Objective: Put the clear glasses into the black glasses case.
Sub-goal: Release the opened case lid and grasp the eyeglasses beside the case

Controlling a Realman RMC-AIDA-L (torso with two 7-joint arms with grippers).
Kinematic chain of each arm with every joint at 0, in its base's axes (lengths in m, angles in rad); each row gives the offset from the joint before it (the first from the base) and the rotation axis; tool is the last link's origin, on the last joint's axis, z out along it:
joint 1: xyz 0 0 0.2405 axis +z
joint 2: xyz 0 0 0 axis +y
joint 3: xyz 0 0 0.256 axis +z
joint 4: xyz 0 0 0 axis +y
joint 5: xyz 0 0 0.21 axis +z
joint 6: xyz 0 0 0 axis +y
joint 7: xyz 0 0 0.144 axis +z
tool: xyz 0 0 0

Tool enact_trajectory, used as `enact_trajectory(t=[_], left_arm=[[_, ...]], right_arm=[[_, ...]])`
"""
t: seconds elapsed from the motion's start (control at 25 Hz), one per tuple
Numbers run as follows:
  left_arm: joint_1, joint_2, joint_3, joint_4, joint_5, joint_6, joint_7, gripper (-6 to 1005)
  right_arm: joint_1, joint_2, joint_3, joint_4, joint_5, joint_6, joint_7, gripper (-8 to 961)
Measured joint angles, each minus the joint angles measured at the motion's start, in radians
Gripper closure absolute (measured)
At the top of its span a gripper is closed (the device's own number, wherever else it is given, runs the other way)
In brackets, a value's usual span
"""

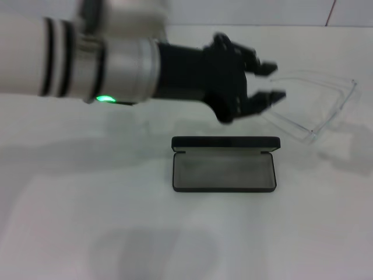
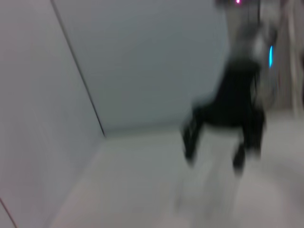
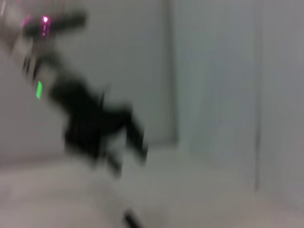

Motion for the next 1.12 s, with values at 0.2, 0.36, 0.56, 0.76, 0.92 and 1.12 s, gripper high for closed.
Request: enact_trajectory(t=[0.2, 0.36, 0.56, 0.76, 0.92, 1.12], left_arm=[[0.038, 0.002, -0.1, -0.059, -0.197, 0.006, 0.035, 634], [0.058, -0.001, -0.145, -0.136, -0.299, 0.006, 0.089, 634], [0.084, 0.001, -0.198, -0.247, -0.423, 0.009, 0.187, 635], [0.112, -0.002, -0.219, -0.32, -0.442, 0.018, 0.28, 635], [0.112, 0.001, -0.221, -0.378, -0.488, 0.083, 0.327, 636], [0.114, 0.001, -0.233, -0.419, -0.553, 0.107, 0.363, 636]], right_arm=[[0.168, -0.052, -0.147, -0.175, -0.182, -0.009, 0.112, 261], [0.292, -0.06, -0.264, -0.238, -0.319, -0.018, 0.168, 266], [0.356, -0.006, -0.466, -0.396, -0.474, 0.035, 0.131, 266], [0.381, 0.045, -0.639, -0.454, -0.578, 0.181, 0.07, 277], [0.386, 0.09, -0.746, -0.433, -0.688, 0.285, 0.041, 320], [0.365, 0.129, -0.753, -0.412, -0.741, 0.306, -0.004, 365]])
